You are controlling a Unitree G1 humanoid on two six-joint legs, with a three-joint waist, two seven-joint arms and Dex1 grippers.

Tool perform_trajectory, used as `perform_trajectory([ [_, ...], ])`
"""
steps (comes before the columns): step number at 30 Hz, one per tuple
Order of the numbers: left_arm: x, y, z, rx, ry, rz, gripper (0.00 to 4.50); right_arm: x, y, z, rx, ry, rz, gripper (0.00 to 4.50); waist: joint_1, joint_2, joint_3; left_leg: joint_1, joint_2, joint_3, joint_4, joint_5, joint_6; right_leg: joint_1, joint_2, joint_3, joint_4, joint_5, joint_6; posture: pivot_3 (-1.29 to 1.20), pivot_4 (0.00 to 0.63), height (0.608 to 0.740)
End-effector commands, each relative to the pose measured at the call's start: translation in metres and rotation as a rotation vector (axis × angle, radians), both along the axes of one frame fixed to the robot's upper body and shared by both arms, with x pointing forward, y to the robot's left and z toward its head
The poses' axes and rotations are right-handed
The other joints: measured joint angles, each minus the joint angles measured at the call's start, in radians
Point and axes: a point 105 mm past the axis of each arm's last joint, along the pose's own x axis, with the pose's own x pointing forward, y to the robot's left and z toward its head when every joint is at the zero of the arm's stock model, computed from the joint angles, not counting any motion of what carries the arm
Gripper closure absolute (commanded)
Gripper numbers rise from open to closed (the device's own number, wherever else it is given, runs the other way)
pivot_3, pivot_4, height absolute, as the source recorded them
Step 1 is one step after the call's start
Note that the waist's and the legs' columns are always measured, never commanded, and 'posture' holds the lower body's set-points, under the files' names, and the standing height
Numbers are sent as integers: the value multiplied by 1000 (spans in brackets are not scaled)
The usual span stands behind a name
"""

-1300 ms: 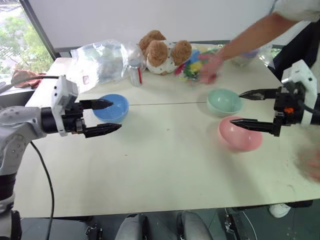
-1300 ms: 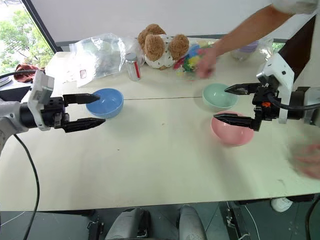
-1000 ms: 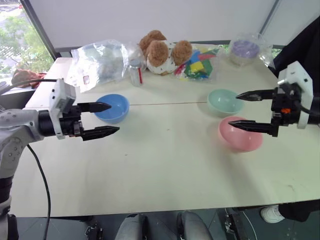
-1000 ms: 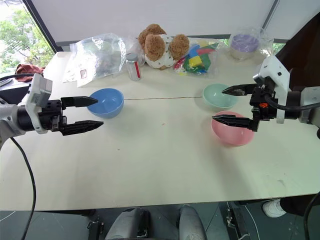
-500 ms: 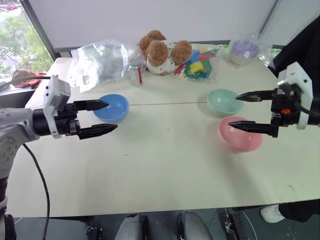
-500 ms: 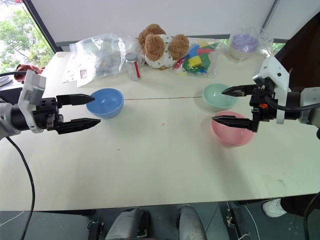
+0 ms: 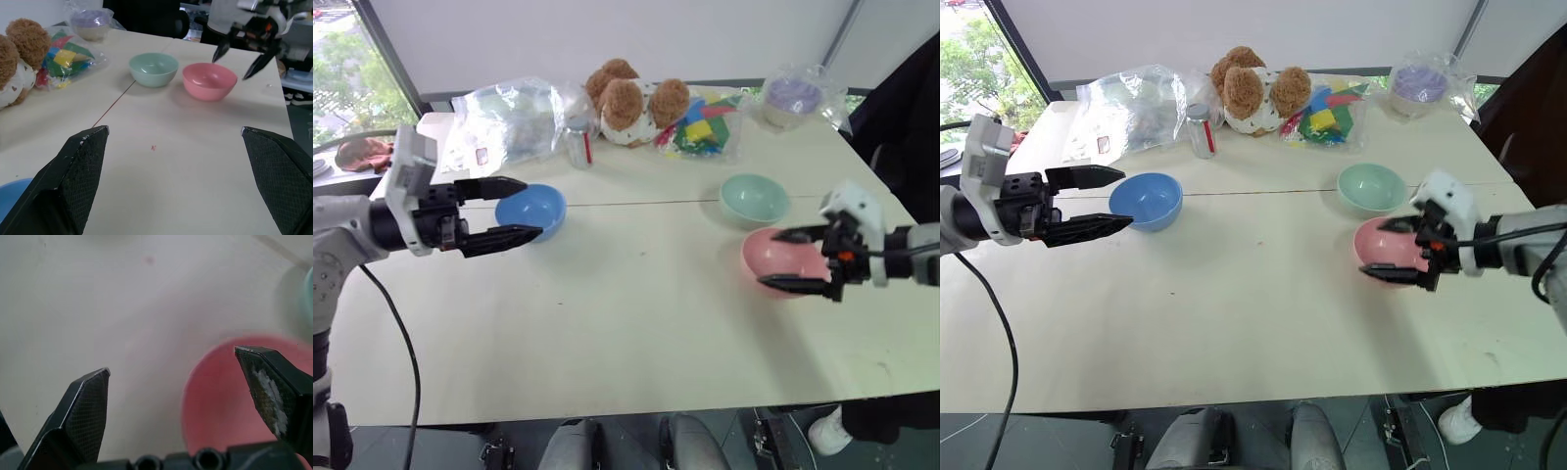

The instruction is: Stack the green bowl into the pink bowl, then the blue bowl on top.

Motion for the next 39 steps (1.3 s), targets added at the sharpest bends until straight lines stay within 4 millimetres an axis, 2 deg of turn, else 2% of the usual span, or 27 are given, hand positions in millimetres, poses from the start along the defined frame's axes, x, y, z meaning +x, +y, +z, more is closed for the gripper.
perform_trajectory([
  [1,-2,-3,9,-4,-47,-17,0,4,-13,-10,-109,-17,-41,64,0,0,0,0,0,0,0,0,0,0,0,0,0,0,0,0,150,740],
  [8,-1,-4,8,-1,-58,-6,0,5,-25,-42,-249,19,-26,64,0,0,0,0,0,0,0,0,0,0,1,0,0,0,0,0,150,740],
  [9,-1,-4,8,-1,-61,-3,0,5,-25,-45,-269,17,-12,581,0,0,0,0,0,0,0,0,0,0,2,0,0,0,0,0,150,740],
  [10,-1,-4,8,-1,-63,0,0,5,-23,-46,-270,15,-4,877,0,0,0,0,0,0,0,0,0,0,2,0,0,0,0,0,150,740],
  [16,-1,-2,9,5,-72,15,0,8,-10,-34,-305,-50,82,3999,0,0,0,0,0,0,1,0,0,0,3,0,0,0,0,0,150,740],
  [18,-1,-1,9,5,-73,19,0,7,1,-24,-323,-93,147,3999,0,0,0,0,0,0,1,0,0,0,3,0,0,0,0,0,150,740],
  [23,1,0,11,8,-74,26,0,0,51,1,-350,-211,407,3999,-2,0,0,0,1,0,1,0,0,0,4,0,0,0,0,0,150,740],
  [27,3,0,11,11,-75,25,0,2,90,5,-343,-270,589,3999,-3,-1,0,0,1,-1,1,0,0,0,4,0,1,0,0,0,150,740],
  [28,2,-1,11,11,-77,24,0,6,97,4,-323,-265,582,3999,-3,-1,0,1,1,-1,1,0,0,0,5,0,1,0,0,0,150,740],
  [30,1,-2,13,3,-77,20,0,12,96,1,-336,-257,563,3999,2,-1,0,0,1,0,1,1,-2,0,5,0,1,0,0,0,150,740],
  [33,-1,-1,12,5,-73,24,0,19,81,1,-366,-258,504,3999,13,-1,0,0,0,-1,1,1,-2,0,5,0,0,0,0,0,150,740],
  [36,-2,0,10,7,-70,34,0,27,60,13,-321,-265,352,3999,16,-1,0,-1,0,0,1,1,-1,1,4,0,-2,0,0,0,150,740],
  [39,-2,0,9,4,-69,35,0,23,44,23,-271,-242,236,3999,22,-1,0,-1,0,-1,1,1,-1,1,3,0,-2,0,0,0,150,740],
])
